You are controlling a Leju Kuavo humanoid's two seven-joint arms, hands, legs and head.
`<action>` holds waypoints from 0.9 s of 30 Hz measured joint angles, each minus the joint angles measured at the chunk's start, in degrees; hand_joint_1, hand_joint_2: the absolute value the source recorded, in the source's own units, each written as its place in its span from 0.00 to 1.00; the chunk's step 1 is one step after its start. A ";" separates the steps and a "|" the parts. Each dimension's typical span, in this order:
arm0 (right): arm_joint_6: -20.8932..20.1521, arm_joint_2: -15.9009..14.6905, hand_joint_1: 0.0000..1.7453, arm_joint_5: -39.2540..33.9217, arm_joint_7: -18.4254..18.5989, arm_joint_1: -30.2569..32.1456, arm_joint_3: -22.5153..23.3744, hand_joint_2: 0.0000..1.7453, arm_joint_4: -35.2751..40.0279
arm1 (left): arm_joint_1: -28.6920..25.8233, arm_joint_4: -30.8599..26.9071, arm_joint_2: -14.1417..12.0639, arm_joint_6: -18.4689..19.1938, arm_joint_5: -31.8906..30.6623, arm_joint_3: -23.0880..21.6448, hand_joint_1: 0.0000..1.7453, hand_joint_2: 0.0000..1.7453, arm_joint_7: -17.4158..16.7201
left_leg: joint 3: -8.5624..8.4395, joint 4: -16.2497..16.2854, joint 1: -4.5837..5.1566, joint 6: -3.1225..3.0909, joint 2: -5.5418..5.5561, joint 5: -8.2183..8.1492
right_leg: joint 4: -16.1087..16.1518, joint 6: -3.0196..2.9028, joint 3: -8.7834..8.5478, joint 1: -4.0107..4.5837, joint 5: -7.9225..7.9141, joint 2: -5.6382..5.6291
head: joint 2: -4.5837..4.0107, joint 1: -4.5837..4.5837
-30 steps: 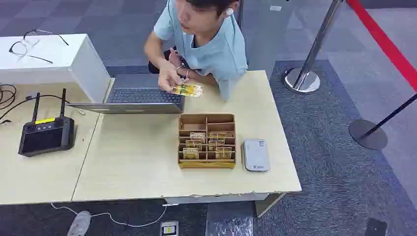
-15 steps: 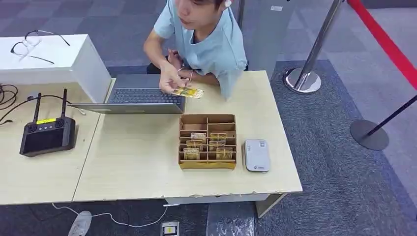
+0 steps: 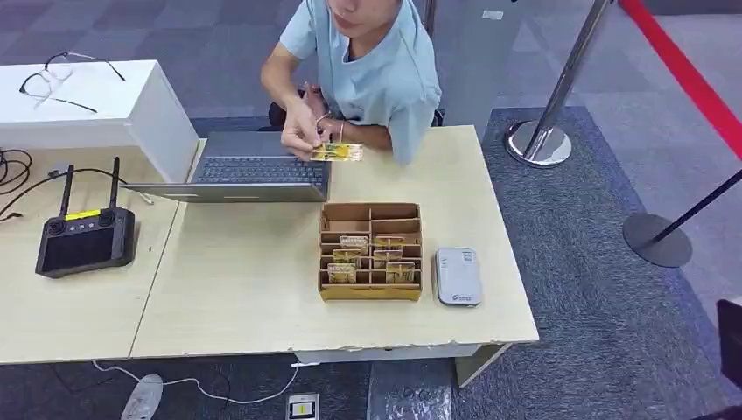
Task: Pass the card to the sensor for recognition and then transmit it.
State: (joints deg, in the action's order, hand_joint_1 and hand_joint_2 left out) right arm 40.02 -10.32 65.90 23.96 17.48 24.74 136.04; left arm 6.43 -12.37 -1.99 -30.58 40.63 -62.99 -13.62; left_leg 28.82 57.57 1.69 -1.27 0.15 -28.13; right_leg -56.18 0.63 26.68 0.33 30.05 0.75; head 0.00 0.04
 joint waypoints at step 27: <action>-19.56 -13.53 0.00 -0.11 7.43 -27.87 -47.67 1.00 -7.21 | 0.56 0.00 0.74 1.27 -2.89 -0.83 0.00 1.00 1.38 | 0.15 0.00 -0.08 0.06 0.03 0.03 | -0.02 -0.02 0.11 0.10 -0.01 0.01 | 0.00 -0.02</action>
State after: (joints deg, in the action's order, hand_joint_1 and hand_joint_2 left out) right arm 20.46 -23.85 65.79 31.39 -10.38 -22.94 128.83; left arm 6.99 -12.37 -1.25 -29.31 37.75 -63.82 -12.24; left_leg 28.97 57.57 1.61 -1.22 0.17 -28.10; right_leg -56.19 0.61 26.79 0.42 30.04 0.76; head 0.00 0.02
